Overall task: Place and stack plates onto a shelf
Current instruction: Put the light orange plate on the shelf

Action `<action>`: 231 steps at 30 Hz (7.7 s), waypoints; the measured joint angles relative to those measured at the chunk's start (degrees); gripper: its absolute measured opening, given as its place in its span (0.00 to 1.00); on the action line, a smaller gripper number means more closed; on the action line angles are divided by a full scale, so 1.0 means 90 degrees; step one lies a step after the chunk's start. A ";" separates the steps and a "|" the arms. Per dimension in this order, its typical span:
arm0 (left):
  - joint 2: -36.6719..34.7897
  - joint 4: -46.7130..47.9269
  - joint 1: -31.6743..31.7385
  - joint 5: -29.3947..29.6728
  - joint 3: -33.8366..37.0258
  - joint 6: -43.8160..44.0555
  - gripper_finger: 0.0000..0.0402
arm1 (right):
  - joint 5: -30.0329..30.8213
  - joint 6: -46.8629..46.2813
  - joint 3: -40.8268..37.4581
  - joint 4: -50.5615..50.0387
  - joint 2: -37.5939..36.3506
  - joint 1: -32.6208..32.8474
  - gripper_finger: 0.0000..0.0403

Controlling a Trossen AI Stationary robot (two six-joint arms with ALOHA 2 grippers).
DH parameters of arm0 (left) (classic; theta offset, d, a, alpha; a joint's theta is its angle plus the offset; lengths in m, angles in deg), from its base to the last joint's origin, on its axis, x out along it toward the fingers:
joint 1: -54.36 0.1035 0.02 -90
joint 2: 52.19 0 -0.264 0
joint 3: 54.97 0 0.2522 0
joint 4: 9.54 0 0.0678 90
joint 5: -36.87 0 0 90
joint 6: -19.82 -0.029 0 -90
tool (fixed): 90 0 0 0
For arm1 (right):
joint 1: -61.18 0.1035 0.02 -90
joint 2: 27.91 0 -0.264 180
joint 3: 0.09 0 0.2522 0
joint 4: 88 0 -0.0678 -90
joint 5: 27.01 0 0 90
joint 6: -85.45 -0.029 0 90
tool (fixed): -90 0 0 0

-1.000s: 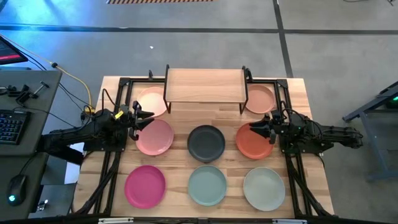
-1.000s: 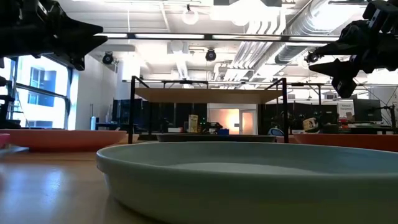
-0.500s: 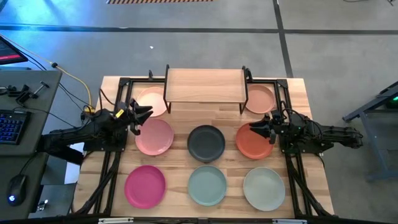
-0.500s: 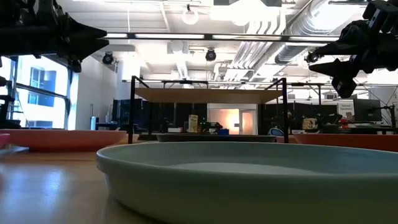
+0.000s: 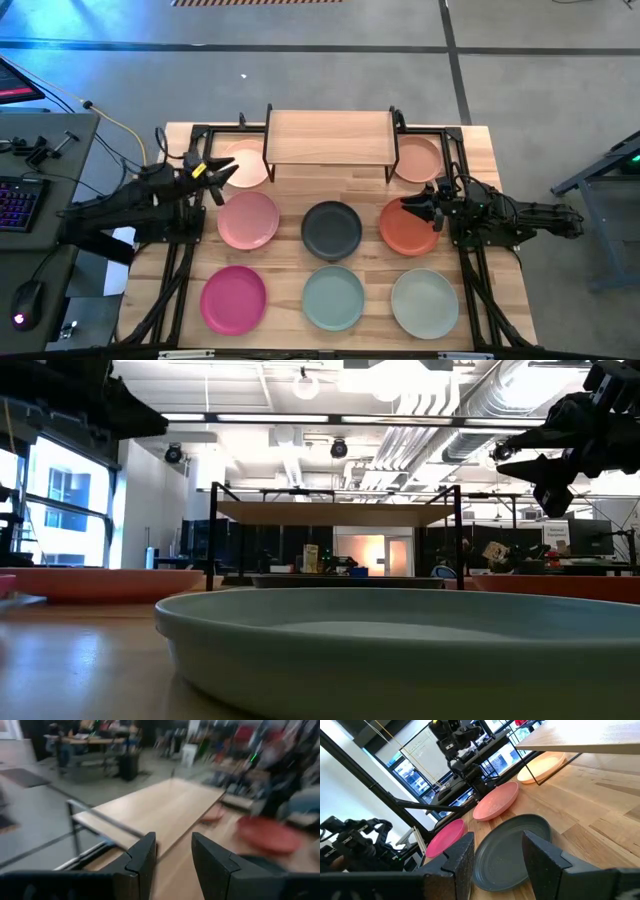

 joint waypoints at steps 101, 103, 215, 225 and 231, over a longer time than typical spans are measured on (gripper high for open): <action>0.8308 0.2452 0.3546 -0.3640 -0.2397 -0.3261 0.29 | 0.0000 -0.0002 0.0000 0.0000 0.0002 -0.0001 0.36; 0.8309 0.2288 0.3546 -0.3640 -0.2397 -0.3258 0.29 | 0.0001 0.0000 0.0001 0.0000 0.0001 0.0000 0.36; 0.5385 0.3108 0.3538 -0.2309 -0.5053 -0.3147 0.00 | 0.0001 -0.0002 0.0000 0.0000 0.0002 0.0000 0.36; 0.6364 0.3030 0.3150 -0.2314 -0.6291 -0.4205 0.00 | 0.0001 0.0000 -0.0001 0.0000 0.0000 -0.0001 0.36; 0.7007 0.3037 0.2705 -0.2314 -0.6757 -0.4586 0.00 | 0.0000 -0.0002 0.0001 0.0000 0.0002 -0.0001 0.36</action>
